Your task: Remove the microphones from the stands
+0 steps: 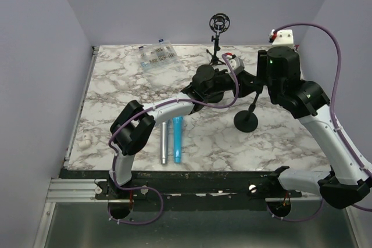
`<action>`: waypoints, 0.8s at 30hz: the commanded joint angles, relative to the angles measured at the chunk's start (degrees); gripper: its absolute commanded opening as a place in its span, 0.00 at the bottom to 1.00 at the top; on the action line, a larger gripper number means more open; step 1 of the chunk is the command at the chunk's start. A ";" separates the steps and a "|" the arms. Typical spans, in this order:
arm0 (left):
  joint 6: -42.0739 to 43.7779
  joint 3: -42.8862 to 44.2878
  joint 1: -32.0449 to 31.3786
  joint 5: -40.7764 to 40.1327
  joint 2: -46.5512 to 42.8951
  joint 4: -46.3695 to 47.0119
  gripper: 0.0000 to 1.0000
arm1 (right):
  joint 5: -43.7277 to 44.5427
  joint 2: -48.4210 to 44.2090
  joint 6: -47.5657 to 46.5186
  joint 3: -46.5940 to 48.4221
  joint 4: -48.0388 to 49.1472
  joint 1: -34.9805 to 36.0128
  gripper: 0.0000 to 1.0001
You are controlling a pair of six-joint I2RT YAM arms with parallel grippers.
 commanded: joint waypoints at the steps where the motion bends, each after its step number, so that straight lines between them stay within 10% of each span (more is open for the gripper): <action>1: 1.21 -0.94 -0.18 -0.94 -1.11 -5.26 0.00 | 1.44 -5.29 -3.64 1.66 8.80 -0.17 0.01; 13: 1.62 -1.39 -0.18 -1.53 -1.93 -7.35 0.00 | -1.52 -9.64 -5.90 -0.61 14.56 -0.15 0.01; 24: -0.26 6.32 -1.08 -5.23 -1.46 -19.68 0.00 | -3.99 -8.87 1.20 16.49 3.83 -0.14 0.01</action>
